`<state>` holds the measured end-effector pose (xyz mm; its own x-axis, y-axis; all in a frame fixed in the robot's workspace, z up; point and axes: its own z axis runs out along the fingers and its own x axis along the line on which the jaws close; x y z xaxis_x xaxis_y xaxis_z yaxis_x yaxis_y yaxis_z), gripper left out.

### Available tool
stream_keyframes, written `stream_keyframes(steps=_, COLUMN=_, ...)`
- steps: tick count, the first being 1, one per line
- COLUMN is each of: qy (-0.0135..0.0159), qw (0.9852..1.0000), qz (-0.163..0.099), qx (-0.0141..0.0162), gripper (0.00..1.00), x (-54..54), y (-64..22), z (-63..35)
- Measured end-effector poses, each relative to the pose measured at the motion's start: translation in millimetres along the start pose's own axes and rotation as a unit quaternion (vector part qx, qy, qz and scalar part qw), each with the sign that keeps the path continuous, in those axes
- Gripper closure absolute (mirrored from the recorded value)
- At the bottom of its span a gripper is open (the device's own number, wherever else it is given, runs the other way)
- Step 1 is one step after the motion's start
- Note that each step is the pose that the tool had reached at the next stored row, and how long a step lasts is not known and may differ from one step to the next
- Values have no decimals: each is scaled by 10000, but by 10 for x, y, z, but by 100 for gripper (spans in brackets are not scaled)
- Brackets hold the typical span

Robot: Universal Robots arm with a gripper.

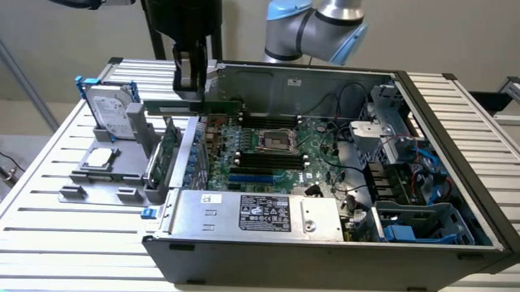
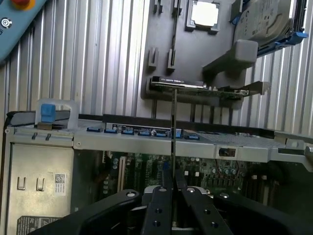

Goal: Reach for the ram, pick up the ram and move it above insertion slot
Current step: 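Pick up the ram and move it above insertion slot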

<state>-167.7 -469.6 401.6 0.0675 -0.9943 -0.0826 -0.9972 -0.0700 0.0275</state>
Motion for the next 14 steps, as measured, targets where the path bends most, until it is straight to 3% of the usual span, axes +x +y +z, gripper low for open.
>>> stream_keyframes(steps=14, qy=0, qw=10000, qz=0, qx=-1, gripper=86, x=-10, y=-637, z=-15)
